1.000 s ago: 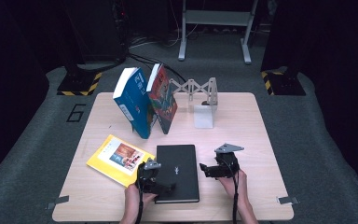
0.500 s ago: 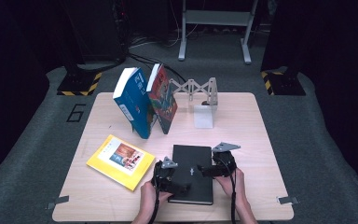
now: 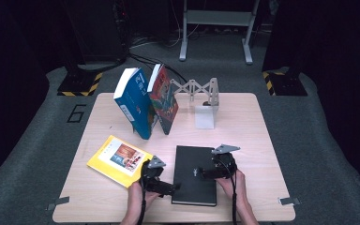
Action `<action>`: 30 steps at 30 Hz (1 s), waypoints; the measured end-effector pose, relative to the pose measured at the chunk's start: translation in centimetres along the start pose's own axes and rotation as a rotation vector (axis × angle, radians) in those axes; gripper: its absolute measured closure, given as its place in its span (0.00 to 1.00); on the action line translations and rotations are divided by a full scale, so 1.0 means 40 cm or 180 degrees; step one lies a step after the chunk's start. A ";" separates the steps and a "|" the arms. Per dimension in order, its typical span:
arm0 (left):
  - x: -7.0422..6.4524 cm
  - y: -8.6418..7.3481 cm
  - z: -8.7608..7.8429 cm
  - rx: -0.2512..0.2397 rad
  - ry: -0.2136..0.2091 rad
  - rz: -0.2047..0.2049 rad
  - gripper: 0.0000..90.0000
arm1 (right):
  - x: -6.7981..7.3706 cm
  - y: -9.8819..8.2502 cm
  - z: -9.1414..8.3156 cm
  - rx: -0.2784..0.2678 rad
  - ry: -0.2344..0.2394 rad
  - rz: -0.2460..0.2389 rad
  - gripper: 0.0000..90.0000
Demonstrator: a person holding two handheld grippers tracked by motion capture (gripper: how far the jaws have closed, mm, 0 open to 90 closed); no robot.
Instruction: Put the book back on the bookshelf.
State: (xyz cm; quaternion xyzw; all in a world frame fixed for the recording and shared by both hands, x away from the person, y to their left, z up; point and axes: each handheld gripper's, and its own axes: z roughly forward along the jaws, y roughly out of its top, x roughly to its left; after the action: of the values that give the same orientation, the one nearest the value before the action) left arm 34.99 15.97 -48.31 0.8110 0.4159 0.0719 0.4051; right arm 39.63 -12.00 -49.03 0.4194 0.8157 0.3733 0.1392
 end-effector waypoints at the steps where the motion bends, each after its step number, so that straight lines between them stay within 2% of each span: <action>1: 0.014 -0.002 -0.014 -0.0032 0.0043 -0.0036 0.00 | 0.003 0.002 0.001 0.0000 -0.0001 0.0005 0.14; 3: 0.045 -0.006 -0.038 -0.0035 0.0157 -0.0083 0.00 | 0.007 0.006 0.000 0.0012 0.0012 -0.0005 0.14; 5: 0.093 -0.012 -0.073 -0.0050 0.0331 -0.0106 0.00 | 0.014 0.013 0.000 0.0006 0.0013 -0.0039 0.14; 6: 0.120 -0.015 -0.092 -0.0095 0.0428 -0.0188 0.00 | 0.018 0.017 0.001 -0.0009 0.0023 -0.0049 0.14; 7: 0.132 -0.017 -0.100 -0.0098 0.0482 -0.0190 0.00 | 0.024 0.022 0.001 -0.0002 0.0031 -0.0068 0.13; 8: 0.156 -0.021 -0.114 -0.0131 0.0604 -0.0236 0.00 | 0.028 0.024 0.001 -0.0012 0.0043 -0.0047 0.13; 9: 0.182 -0.025 -0.130 -0.0133 0.0657 -0.0324 0.00 | 0.033 0.029 0.002 -0.0007 0.0054 -0.0077 0.13; 12: 0.261 -0.039 -0.176 -0.0143 0.0971 -0.0453 0.00 | 0.055 0.045 0.013 -0.0022 0.0118 -0.0130 0.12; 13: 0.279 -0.042 -0.185 -0.0123 0.1033 -0.0448 0.00 | 0.064 0.050 0.018 0.0001 0.0128 -0.0132 0.12; 15: 0.327 -0.053 -0.206 -0.0153 0.1176 -0.0566 0.00 | 0.081 0.059 0.030 0.0030 0.0164 -0.0157 0.11; 17: 0.364 -0.062 -0.223 -0.0163 0.1254 -0.0647 0.00 | 0.096 0.066 0.042 0.0055 0.0187 -0.0183 0.09; 19: 0.395 -0.071 -0.229 -0.0088 0.1335 -0.0671 0.00 | 0.116 0.075 0.057 0.0122 0.0194 -0.0211 0.08; 22: 0.427 -0.082 -0.228 -0.0029 0.1326 -0.0791 0.00 | 0.138 0.089 0.076 0.0163 0.0207 -0.0285 0.06; 25: 0.441 -0.086 -0.223 -0.0017 0.1371 -0.0795 0.00 | 0.161 0.101 0.094 0.0193 0.0204 -0.0327 0.05; 27: 0.451 -0.086 -0.218 0.0029 0.1407 -0.0775 0.00 | 0.178 0.107 0.109 0.0206 0.0209 -0.0293 0.04; 28: 0.457 -0.086 -0.216 0.0089 0.1391 -0.0758 0.00 | 0.183 0.108 0.116 0.0237 0.0175 -0.0322 0.04; 30: 0.463 -0.087 -0.208 0.0089 0.1411 -0.0762 0.00 | 0.194 0.109 0.127 0.0269 0.0097 -0.0360 0.01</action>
State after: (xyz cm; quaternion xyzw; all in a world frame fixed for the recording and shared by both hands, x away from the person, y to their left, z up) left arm 40.98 35.66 -49.39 0.7259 0.5887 0.1937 0.2984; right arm 40.16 -1.77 -48.66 0.3724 0.8552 0.3364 0.1299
